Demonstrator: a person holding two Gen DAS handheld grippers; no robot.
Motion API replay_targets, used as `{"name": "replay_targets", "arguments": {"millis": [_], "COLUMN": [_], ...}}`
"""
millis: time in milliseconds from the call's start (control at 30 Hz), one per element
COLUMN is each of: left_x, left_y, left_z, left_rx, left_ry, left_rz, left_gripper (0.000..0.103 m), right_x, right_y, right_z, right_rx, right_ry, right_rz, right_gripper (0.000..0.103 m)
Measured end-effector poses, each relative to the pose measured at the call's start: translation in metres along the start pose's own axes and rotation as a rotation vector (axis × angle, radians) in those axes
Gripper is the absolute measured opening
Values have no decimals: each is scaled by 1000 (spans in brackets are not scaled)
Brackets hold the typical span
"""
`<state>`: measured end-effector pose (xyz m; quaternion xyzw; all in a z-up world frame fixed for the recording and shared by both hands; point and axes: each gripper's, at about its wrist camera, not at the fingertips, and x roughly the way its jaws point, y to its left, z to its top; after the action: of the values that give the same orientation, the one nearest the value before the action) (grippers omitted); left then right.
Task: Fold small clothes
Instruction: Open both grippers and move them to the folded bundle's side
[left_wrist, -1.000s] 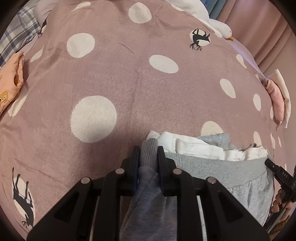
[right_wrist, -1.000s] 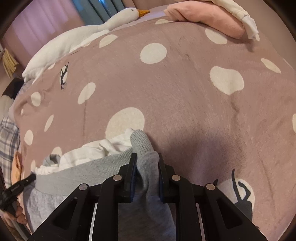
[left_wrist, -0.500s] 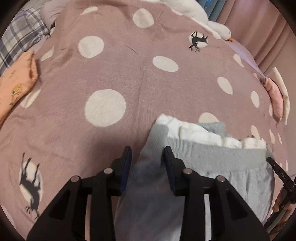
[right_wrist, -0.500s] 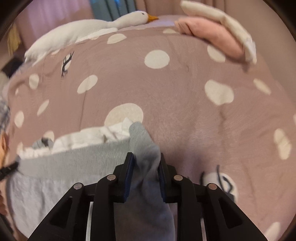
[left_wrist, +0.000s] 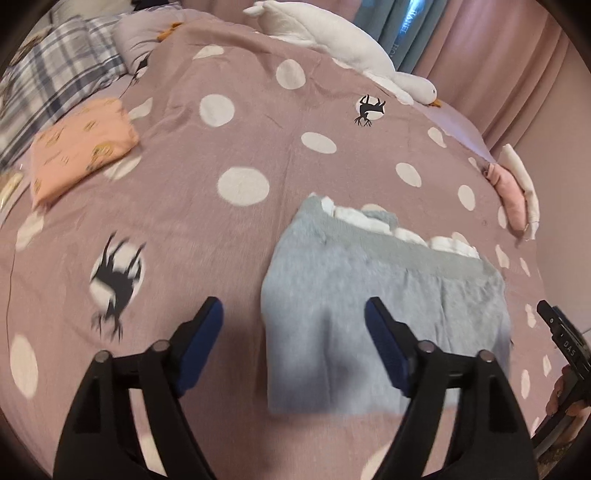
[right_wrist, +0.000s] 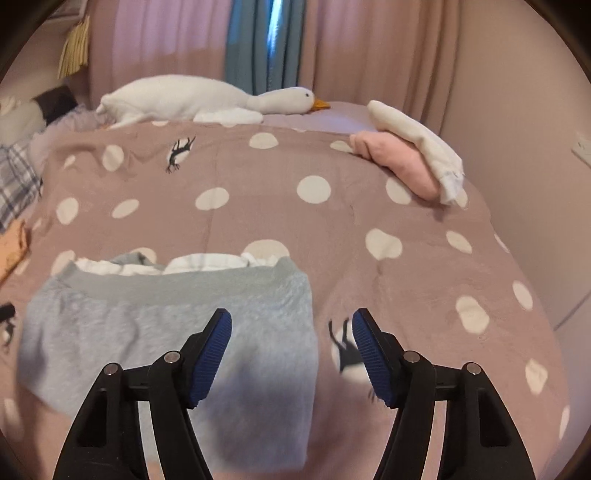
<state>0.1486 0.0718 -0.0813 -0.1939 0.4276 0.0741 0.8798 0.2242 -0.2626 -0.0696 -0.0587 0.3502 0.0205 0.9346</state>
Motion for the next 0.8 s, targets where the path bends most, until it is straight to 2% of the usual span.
{"name": "replay_targets", "arguments": {"millis": [100,167,233,333,367,467,633,800], "left_x": [-7,-8,-7,-1,0,7,13,32], "left_y": [4,5,8,14,15,18,18,17], "left_z": [-24,-39,-49,-64,-67,-73,-73,-69], "left_rx": [-9,12,-11,-47,-54,-83,-124,-179], "left_ry": [1,30,42,61,70,92,75,104], "left_rz": [39,33,25,10,8,-17,-81,-133], "left_gripper": [85,85,85,85,85,85,85,85], "right_x": [-16,-26,-32,-35,-32,-26,-13,10], "right_y": [-7,-9,-11,-18,-23,-29,-33,-35], "right_z": [-16,-31,-46,-67,-75,-95,-115,-125], "right_rx": [65,87,102,160,202,278,372,512], "right_ry": [6,12,21,45,65,116,167,203], "right_rz": [79,135,129,122,133,185,244,367], "right_gripper": [67,67,68,81,81,81,81,81]}}
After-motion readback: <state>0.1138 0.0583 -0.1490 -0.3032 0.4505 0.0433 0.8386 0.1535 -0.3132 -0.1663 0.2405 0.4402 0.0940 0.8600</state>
